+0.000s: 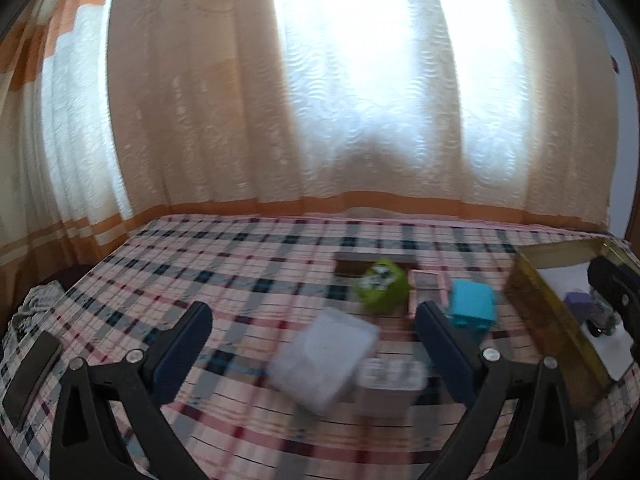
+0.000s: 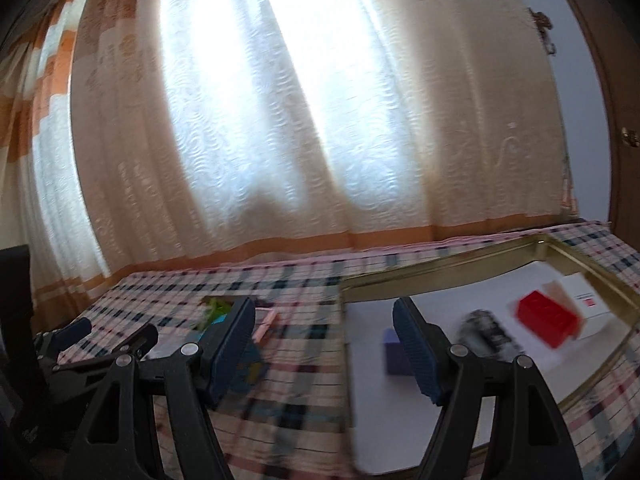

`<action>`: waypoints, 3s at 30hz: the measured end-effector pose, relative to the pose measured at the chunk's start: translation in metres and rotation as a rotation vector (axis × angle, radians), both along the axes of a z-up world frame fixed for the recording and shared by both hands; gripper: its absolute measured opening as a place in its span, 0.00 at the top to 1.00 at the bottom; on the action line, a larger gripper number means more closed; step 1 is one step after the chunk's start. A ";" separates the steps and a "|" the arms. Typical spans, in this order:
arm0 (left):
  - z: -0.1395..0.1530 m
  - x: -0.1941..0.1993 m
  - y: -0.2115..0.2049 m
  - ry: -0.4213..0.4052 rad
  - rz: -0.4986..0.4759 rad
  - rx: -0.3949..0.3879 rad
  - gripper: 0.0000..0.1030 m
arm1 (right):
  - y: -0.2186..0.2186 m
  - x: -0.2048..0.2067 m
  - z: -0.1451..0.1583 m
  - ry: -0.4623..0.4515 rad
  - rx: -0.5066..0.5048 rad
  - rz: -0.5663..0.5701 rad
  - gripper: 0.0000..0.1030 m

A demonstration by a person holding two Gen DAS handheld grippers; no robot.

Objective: Organize rigid objects
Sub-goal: 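Withdraw both tools from the tray back toward the bed, then lower the right tool onto the white plug charger and close it, then close the left tool on the clear plastic box while the right tool holds the plug charger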

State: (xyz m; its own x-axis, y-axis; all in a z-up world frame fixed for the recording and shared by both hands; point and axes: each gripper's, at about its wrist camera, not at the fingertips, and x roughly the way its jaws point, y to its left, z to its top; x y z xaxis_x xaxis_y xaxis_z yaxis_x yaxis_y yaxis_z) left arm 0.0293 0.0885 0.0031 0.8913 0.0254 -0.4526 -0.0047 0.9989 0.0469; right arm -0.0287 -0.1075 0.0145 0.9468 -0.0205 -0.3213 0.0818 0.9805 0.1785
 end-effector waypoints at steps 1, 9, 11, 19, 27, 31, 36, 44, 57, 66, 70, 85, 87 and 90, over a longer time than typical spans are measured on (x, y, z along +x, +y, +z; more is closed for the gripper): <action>0.000 0.001 0.006 0.002 0.008 -0.004 0.01 | 0.005 0.001 0.000 0.001 -0.001 0.008 0.28; -0.001 0.006 0.034 -0.002 0.052 0.004 0.01 | 0.032 0.009 0.000 0.010 -0.015 0.052 0.29; -0.001 0.008 0.039 -0.003 0.055 0.006 0.01 | 0.037 0.011 -0.001 0.017 -0.015 0.063 0.28; -0.002 0.015 0.054 0.006 0.068 -0.001 0.01 | 0.057 0.016 -0.002 0.037 -0.012 0.110 0.29; -0.006 0.026 0.075 0.046 0.082 -0.033 0.01 | 0.072 0.016 -0.004 0.057 -0.020 0.172 0.29; -0.011 0.037 0.091 0.097 0.107 -0.064 0.01 | 0.073 0.019 -0.009 0.119 -0.010 0.229 0.29; -0.018 0.050 0.106 0.155 0.131 -0.077 0.01 | 0.079 0.033 -0.020 0.239 -0.016 0.304 0.29; -0.028 0.062 0.103 0.243 0.083 -0.059 0.01 | 0.109 0.066 -0.044 0.436 -0.071 0.477 0.29; -0.028 0.062 0.097 0.246 0.060 -0.036 0.01 | 0.126 0.094 -0.054 0.492 -0.059 0.526 0.56; -0.026 0.058 0.096 0.226 0.042 -0.050 0.01 | 0.120 0.080 -0.048 0.443 -0.057 0.520 0.62; -0.019 0.049 0.081 0.172 -0.052 -0.020 0.01 | 0.108 0.071 -0.044 0.410 -0.039 0.481 0.62; -0.029 0.060 0.027 0.271 -0.325 0.105 0.14 | 0.095 0.071 -0.048 0.432 -0.021 0.424 0.61; -0.034 0.062 0.023 0.302 -0.328 0.108 0.18 | 0.095 0.071 -0.048 0.434 -0.021 0.420 0.61; -0.038 0.061 0.014 0.324 -0.354 0.130 0.30 | 0.094 0.071 -0.049 0.438 -0.020 0.414 0.61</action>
State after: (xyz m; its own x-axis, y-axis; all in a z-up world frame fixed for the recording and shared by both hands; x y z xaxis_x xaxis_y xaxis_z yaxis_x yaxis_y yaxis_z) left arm 0.0907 0.1030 -0.0348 0.6698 -0.1785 -0.7208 0.3691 0.9223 0.1146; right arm 0.0427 -0.0136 -0.0347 0.6573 0.3114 -0.6863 -0.2457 0.9494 0.1954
